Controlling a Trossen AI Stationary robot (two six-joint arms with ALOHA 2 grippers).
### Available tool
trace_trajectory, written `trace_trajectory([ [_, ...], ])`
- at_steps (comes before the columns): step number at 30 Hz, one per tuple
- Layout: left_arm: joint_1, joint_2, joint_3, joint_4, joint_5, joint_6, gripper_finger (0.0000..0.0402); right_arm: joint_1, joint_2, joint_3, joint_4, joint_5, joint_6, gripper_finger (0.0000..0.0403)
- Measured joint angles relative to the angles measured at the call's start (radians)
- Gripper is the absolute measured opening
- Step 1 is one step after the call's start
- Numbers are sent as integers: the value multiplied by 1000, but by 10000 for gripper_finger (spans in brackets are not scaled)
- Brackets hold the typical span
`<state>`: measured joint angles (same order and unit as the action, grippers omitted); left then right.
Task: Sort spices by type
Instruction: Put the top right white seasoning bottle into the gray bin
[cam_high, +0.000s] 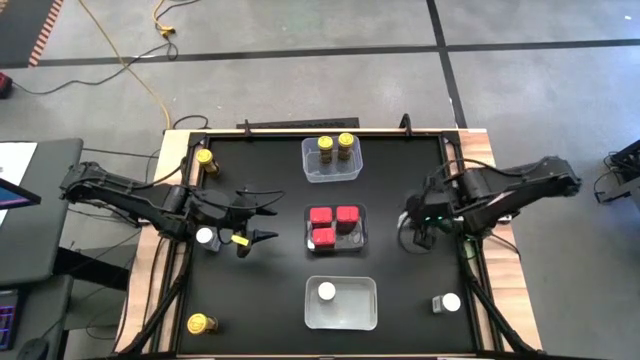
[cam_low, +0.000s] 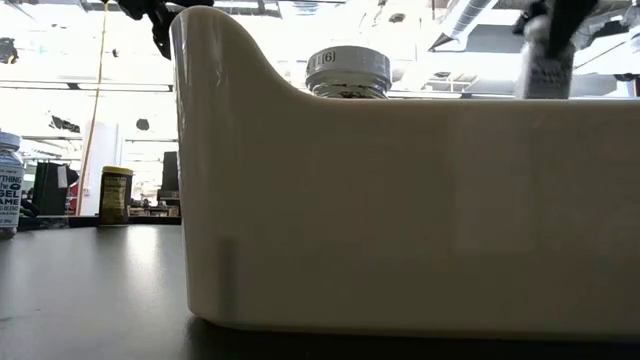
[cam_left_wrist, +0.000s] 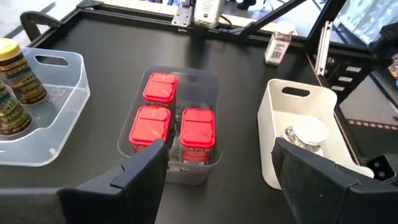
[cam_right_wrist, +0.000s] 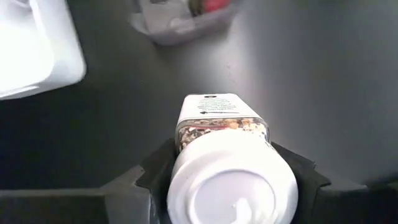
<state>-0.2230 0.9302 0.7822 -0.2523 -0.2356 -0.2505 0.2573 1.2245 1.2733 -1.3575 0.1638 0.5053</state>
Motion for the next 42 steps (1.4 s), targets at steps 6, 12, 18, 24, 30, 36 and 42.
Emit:
trace_trajectory([
  [6,0,0,0,-6,0,29,277,74,274,275,-91,-1,-7,223],
  [12,0,1,0,-6,0,68,277,133,467,504,-93,-1,-14,223],
  [18,0,1,0,-6,0,88,277,171,629,648,-98,-1,23,223],
  [24,0,1,0,-22,0,92,277,207,765,761,-89,-1,75,223],
  [30,0,1,0,-23,0,69,277,237,838,828,-75,-7,74,223],
  [36,0,1,0,-24,1,46,277,251,842,843,-57,-10,74,223],
  [42,0,1,0,-23,1,25,277,266,843,834,-50,-47,79,223],
])
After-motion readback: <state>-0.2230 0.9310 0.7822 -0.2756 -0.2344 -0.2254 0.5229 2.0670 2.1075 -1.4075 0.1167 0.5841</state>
